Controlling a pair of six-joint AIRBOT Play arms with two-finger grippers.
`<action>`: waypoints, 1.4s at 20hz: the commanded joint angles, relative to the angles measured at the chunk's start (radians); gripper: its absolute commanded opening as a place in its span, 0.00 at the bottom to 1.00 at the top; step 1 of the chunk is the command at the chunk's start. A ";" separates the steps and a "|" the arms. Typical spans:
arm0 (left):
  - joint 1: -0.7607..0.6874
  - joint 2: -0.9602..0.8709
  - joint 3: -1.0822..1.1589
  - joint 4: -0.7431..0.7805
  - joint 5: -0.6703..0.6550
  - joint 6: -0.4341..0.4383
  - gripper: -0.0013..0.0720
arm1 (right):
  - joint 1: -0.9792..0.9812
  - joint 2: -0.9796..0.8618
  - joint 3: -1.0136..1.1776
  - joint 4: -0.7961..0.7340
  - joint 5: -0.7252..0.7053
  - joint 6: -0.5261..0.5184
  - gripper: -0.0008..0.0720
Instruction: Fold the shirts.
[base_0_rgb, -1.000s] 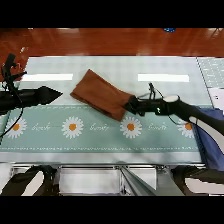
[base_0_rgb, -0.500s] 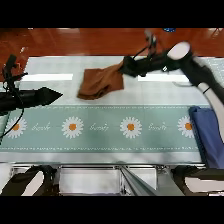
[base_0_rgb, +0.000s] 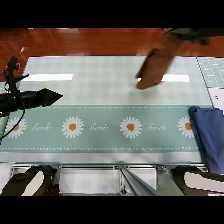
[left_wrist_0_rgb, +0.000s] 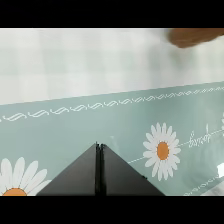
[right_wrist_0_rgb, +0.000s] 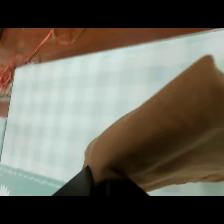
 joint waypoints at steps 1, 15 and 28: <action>-0.001 0.000 0.000 0.000 0.010 0.000 0.05 | -0.219 0.071 0.021 0.009 0.140 0.020 0.05; -0.001 0.000 0.000 -0.001 0.113 -0.001 0.05 | -0.855 0.336 -0.291 -0.385 0.512 -0.072 0.05; -0.007 -0.097 0.051 -0.045 0.226 0.057 0.05 | -0.852 0.544 -0.745 -0.926 0.386 0.087 0.54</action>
